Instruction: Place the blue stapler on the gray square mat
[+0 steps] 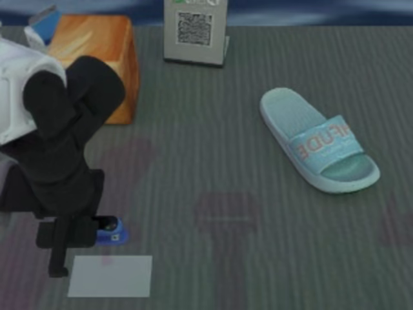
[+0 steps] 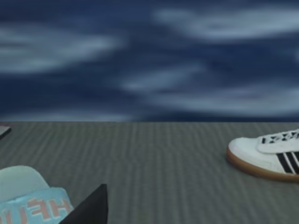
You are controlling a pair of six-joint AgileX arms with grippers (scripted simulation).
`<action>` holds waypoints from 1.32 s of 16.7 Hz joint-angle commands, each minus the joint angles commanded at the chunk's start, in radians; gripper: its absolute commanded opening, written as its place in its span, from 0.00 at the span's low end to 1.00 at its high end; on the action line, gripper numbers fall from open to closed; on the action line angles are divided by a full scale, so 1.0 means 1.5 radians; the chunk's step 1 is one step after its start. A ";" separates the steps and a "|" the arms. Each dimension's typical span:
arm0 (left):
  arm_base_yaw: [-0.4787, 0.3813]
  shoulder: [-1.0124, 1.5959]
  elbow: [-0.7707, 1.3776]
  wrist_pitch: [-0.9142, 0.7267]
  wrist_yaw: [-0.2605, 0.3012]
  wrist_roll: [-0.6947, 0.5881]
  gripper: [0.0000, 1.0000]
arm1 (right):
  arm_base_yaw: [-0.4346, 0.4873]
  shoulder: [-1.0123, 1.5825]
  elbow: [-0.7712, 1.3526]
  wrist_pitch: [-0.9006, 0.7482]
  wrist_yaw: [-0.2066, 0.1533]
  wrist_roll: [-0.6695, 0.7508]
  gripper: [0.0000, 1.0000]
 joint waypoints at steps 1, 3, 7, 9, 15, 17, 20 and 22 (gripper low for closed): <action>0.003 0.003 0.002 -0.001 0.000 0.002 0.00 | 0.000 0.000 0.000 0.000 0.000 0.000 1.00; 0.003 0.007 -0.005 0.009 0.000 0.002 0.00 | 0.000 0.000 0.000 0.000 0.000 0.000 1.00; 0.001 0.041 -0.062 0.101 0.000 0.000 0.00 | 0.000 0.000 0.000 0.000 0.000 0.000 1.00; -0.001 0.066 -0.101 0.166 0.000 -0.002 0.00 | 0.000 0.000 0.000 0.000 0.000 0.000 1.00; -0.007 0.111 -0.175 0.286 0.000 -0.005 0.00 | 0.000 0.000 0.000 0.000 0.000 0.000 1.00; -0.007 0.111 -0.175 0.286 0.000 -0.005 0.00 | 0.000 0.000 0.000 0.000 0.000 0.000 1.00; -0.007 0.111 -0.175 0.286 0.000 -0.005 0.15 | 0.000 0.000 0.000 0.000 0.000 0.000 1.00; -0.007 0.111 -0.175 0.286 0.000 -0.005 0.30 | 0.000 0.000 0.000 0.000 0.000 0.000 1.00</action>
